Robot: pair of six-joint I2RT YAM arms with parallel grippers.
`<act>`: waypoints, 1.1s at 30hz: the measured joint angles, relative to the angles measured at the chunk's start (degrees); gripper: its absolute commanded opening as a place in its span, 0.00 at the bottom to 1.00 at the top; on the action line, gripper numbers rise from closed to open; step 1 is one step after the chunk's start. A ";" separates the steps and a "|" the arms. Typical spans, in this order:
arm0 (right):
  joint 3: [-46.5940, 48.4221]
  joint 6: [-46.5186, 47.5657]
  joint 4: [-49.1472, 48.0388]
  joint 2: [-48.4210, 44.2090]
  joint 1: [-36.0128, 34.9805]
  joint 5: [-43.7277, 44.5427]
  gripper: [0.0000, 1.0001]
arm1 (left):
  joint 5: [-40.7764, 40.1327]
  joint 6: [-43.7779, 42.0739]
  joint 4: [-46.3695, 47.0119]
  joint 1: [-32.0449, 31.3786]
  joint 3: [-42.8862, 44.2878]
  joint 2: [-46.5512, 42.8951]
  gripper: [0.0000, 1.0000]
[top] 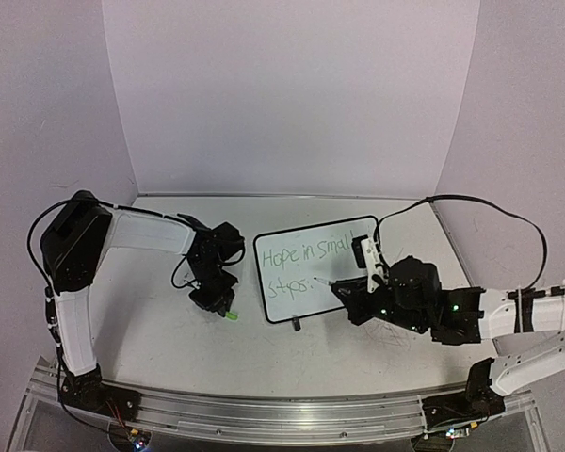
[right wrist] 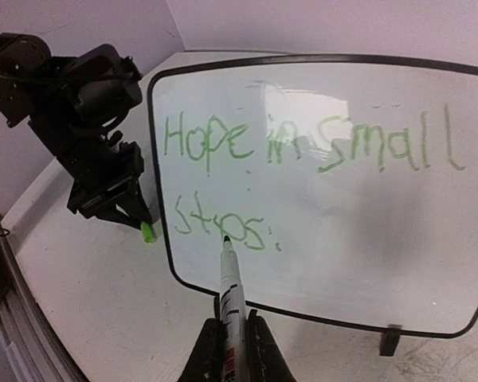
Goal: Write a sentence on the whiteboard
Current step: Pick up the pen cap from the center of the board, then insert the whiteboard marker without the cap into the pen cap.
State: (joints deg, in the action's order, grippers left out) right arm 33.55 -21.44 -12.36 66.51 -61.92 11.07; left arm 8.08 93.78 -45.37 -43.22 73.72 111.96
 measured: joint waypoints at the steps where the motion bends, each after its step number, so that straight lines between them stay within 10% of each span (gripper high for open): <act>1: 0.36 -0.41 -1.17 1.51 -0.71 -1.07 0.00 | 0.32 0.28 0.93 -0.06 -1.74 -1.21 0.00; 15: 15.35 -3.76 -15.69 28.92 -11.00 -7.80 0.00 | 2.33 6.35 15.61 -0.87 -25.97 -30.74 0.00; 33: 22.88 -7.35 -12.19 36.69 -13.17 -2.23 0.00 | 2.23 8.19 19.94 -0.87 -28.08 -34.84 0.00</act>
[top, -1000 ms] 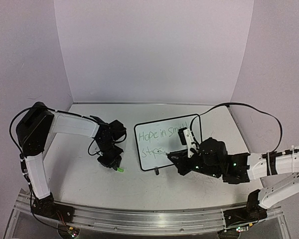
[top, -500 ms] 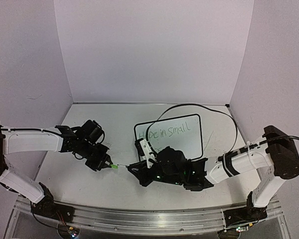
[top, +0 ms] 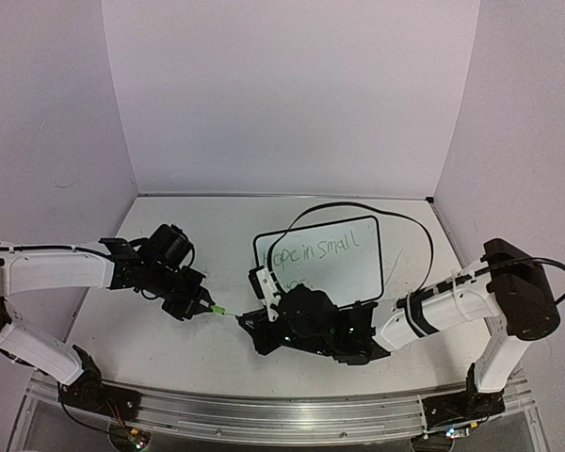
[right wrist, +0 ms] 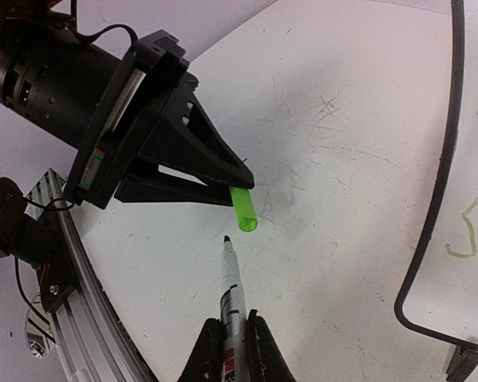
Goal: Write a sentence on the whiteboard
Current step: Insert the whiteboard marker without the cap into the pen cap.
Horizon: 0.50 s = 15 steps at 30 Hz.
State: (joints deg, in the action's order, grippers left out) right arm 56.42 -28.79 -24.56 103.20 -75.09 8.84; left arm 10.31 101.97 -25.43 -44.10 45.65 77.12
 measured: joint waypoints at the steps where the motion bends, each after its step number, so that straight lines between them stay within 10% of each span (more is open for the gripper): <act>1: 0.00 -0.03 0.15 0.00 0.00 0.23 0.00 | 0.02 0.05 0.00 0.00 0.00 0.00 0.00; 15: 1.03 0.12 1.58 0.21 0.00 3.20 0.00 | 0.04 0.18 0.02 0.00 -0.03 -0.86 0.00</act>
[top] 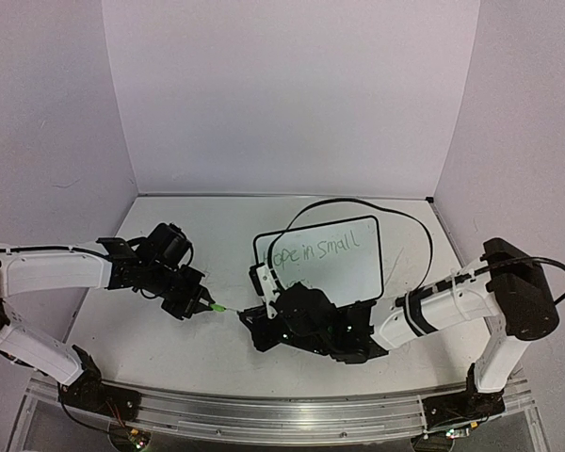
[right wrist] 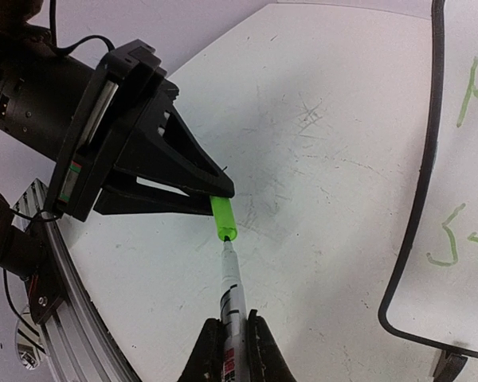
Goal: Write a sentence on the whiteboard
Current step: Insert the whiteboard marker without the cap into the pen cap.
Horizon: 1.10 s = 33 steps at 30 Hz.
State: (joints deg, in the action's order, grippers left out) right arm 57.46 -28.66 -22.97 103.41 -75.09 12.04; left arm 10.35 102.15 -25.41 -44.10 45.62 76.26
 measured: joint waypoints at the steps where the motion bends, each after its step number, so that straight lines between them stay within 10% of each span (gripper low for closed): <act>1: 0.31 0.06 -0.04 0.18 0.00 0.04 0.00 | 0.00 0.00 0.00 0.00 -0.01 -0.06 0.00; 33: 5.51 3.06 -4.96 8.53 -0.18 3.91 0.00 | -0.16 -0.39 -0.14 0.25 -0.02 -0.68 0.00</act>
State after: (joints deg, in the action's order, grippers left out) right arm 62.97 -25.60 -27.94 111.93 -75.26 15.96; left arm 10.18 101.75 -25.55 -43.84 45.59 75.58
